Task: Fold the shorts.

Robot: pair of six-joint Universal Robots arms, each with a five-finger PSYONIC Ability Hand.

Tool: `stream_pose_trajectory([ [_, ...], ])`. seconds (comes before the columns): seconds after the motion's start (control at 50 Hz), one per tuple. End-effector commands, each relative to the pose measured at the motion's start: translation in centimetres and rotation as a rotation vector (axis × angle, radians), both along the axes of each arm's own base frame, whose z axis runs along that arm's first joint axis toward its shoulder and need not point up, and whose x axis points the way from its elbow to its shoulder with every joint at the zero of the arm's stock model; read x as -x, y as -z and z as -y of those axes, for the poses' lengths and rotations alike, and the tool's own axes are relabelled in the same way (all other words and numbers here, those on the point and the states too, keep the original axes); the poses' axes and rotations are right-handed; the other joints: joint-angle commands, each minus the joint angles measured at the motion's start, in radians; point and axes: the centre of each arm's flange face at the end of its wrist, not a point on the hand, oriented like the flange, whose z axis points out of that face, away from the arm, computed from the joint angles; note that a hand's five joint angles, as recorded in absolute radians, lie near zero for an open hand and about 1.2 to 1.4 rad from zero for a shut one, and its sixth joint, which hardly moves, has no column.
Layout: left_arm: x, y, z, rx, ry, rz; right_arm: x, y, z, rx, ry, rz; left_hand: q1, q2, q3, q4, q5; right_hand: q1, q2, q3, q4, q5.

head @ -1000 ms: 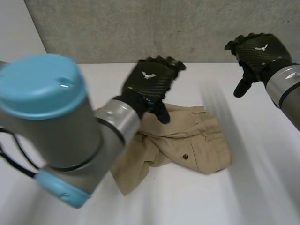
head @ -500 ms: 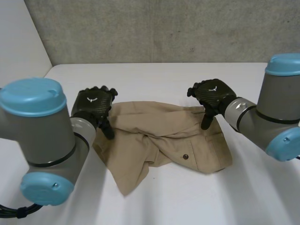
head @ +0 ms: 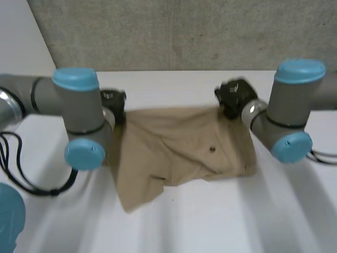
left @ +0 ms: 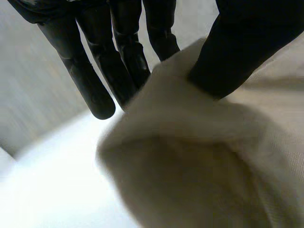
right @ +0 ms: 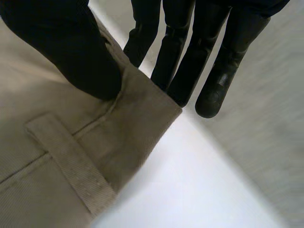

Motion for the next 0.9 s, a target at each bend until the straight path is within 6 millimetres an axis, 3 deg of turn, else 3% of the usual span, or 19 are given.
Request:
stream_pose_trajectory([
  [0.02,1.9,-12.4,4.4,0.572,-0.018,-0.083,-1.8,-11.8,4.2,0.614,0.045,0.252,0.249,0.202,0.21,0.204,0.26,0.442,0.219,0.239,0.209,0.256],
  [0.04,2.0,-13.6,4.4,0.63,-0.022,-0.115,-1.7,-13.8,4.1,0.697,0.05,0.301,0.249,0.202,0.21,0.204,0.26,0.442,0.219,0.239,0.209,0.256],
  [0.06,2.0,-15.1,4.3,0.691,-0.028,-0.146,-1.3,-17.3,3.5,0.831,0.056,0.395,0.249,0.202,0.21,0.204,0.26,0.442,0.219,0.239,0.209,0.256],
  [0.08,1.7,-17.0,3.9,0.758,-0.04,-0.181,-1.1,-18.7,3.1,0.888,0.054,0.438,0.249,0.202,0.21,0.204,0.26,0.442,0.219,0.239,0.209,0.256],
  [0.1,1.1,-20.7,2.7,0.874,-0.056,-0.249,-0.9,-19.7,2.8,0.929,0.05,0.475,0.249,0.202,0.21,0.204,0.26,0.442,0.219,0.239,0.209,0.256],
  [0.16,0.3,-23.7,1.0,0.976,-0.061,-0.319,-0.3,-21.3,1.8,0.965,0.042,0.549,0.249,0.202,0.21,0.204,0.26,0.442,0.219,0.239,0.209,0.256],
  [0.22,-0.2,-23.8,-0.2,0.985,-0.045,-0.352,-0.2,-20.4,1.4,0.894,0.035,0.528,0.249,0.202,0.21,0.204,0.26,0.442,0.219,0.239,0.209,0.256],
  [0.26,-0.2,-22.0,-0.5,0.928,-0.031,-0.344,-0.2,-19.1,1.4,0.827,0.037,0.498,0.249,0.202,0.21,0.204,0.26,0.442,0.219,0.239,0.209,0.256],
  [0.28,-0.3,-21.2,-0.6,0.903,-0.027,-0.338,-0.2,-17.3,1.4,0.745,0.04,0.457,0.249,0.202,0.21,0.204,0.26,0.442,0.219,0.239,0.209,0.256],
  [0.32,-0.3,-19.2,-0.7,0.844,-0.018,-0.315,-0.1,-15.5,1.2,0.661,0.043,0.418,0.249,0.202,0.21,0.204,0.26,0.442,0.219,0.239,0.209,0.256],
  [0.34,-0.3,-17.2,-1.0,0.783,-0.001,-0.287,-0.1,-14.6,1.1,0.618,0.046,0.397,0.249,0.202,0.21,0.204,0.26,0.442,0.219,0.239,0.209,0.256],
  [0.4,-0.2,-13.8,-1.6,0.691,0.036,-0.239,0.2,-10.9,0.5,0.456,0.056,0.321,0.249,0.202,0.21,0.204,0.26,0.442,0.219,0.239,0.209,0.256],
  [0.44,0.0,-10.1,-2.4,0.595,0.082,-0.188,0.4,-8.1,0.0,0.347,0.06,0.268,0.249,0.202,0.21,0.204,0.26,0.442,0.219,0.239,0.209,0.256],
  [0.56,-0.1,-2.3,-4.1,0.392,0.129,-0.087,0.8,-1.0,-1.2,0.14,0.061,0.162,0.249,0.202,0.21,0.204,0.26,0.442,0.219,0.239,0.209,0.256],
  [0.58,-0.2,0.3,-4.4,0.323,0.133,-0.055,0.9,0.0,-1.4,0.116,0.064,0.145,0.232,0.185,0.193,0.187,0.243,0.442,0.219,0.239,0.209,0.256],
  [0.6,-0.3,1.6,-4.7,0.289,0.137,-0.037,1.0,1.9,-1.8,0.07,0.064,0.106,0.215,0.167,0.176,0.169,0.225,0.442,0.219,0.239,0.209,0.256],
  [0.64,-0.7,4.1,-5.5,0.201,0.142,0.005,1.2,3.3,-2.4,0.034,0.063,0.063,0.15,0.103,0.111,0.105,0.161,0.442,0.219,0.239,0.209,0.256],
  [0.74,-1.7,6.5,-7.6,0.038,0.154,0.085,2.1,5.7,-4.4,-0.069,0.057,-0.059,-0.014,-0.062,-0.053,-0.06,-0.004,0.442,0.219,0.239,0.209,0.256],
  [0.9,-3.0,4.6,-9.9,-0.059,0.16,0.13,3.5,4.8,-6.4,-0.158,0.065,-0.097,-0.498,-0.546,-0.538,-0.544,-0.488,0.442,0.219,0.239,0.209,0.256],
])
